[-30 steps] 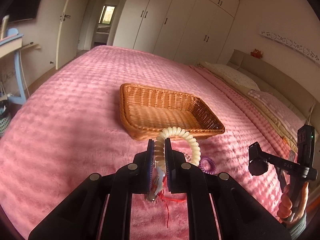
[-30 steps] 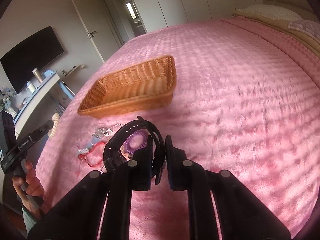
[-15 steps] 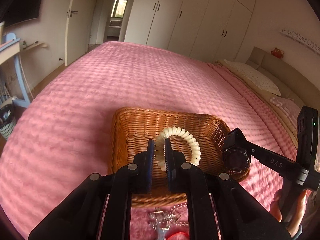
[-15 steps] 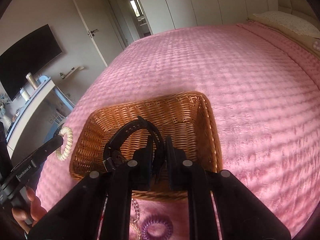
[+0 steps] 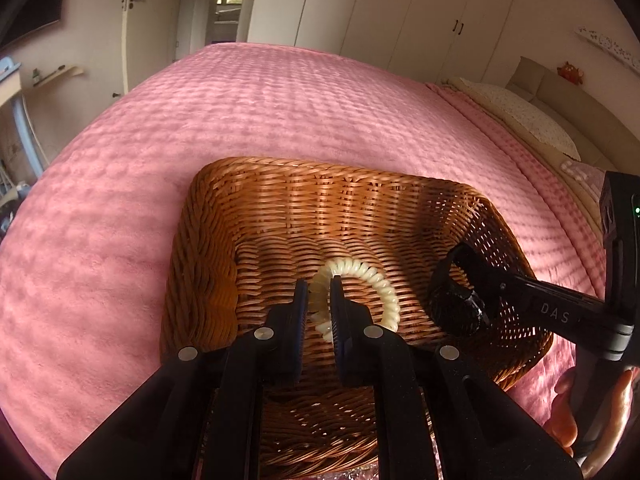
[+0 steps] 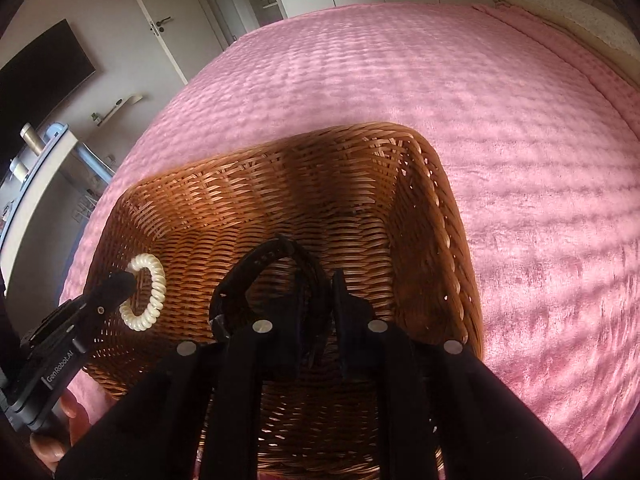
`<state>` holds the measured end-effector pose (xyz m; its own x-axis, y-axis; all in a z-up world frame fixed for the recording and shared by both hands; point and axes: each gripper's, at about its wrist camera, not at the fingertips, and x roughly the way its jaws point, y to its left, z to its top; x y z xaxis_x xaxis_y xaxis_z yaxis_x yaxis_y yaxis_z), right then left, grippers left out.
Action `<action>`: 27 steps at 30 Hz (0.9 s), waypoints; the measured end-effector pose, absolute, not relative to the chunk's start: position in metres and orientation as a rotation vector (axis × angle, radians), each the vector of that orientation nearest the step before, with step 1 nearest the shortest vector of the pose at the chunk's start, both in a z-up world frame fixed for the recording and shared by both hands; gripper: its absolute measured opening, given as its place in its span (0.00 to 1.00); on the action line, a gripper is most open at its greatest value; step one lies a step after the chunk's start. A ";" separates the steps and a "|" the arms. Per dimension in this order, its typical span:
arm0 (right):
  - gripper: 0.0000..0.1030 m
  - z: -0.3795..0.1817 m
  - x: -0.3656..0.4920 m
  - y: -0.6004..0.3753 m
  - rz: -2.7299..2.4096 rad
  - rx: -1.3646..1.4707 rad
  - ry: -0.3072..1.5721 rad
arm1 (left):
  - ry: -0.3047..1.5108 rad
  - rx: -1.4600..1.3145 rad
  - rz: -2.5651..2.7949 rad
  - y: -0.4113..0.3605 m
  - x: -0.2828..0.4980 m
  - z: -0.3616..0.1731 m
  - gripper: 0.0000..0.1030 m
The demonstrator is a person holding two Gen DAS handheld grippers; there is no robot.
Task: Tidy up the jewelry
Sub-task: 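Carry the coil tie and watch into the wicker basket and open both tools, then grasp the blue hair clip with the left tool while the right tool grasps the purple coil tie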
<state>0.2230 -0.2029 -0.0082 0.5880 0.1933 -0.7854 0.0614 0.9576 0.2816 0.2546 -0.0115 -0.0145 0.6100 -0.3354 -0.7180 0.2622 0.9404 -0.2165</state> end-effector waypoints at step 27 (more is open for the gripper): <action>0.56 0.025 0.028 -0.179 0.189 0.181 0.723 | 0.729 -0.172 -0.476 0.061 0.071 0.004 0.39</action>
<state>0.0280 -0.1787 0.0252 0.7345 0.2327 -0.6374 -0.1085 0.9675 0.2282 0.0713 0.0607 0.0045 0.6453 -0.4749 -0.5984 0.3573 0.8800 -0.3131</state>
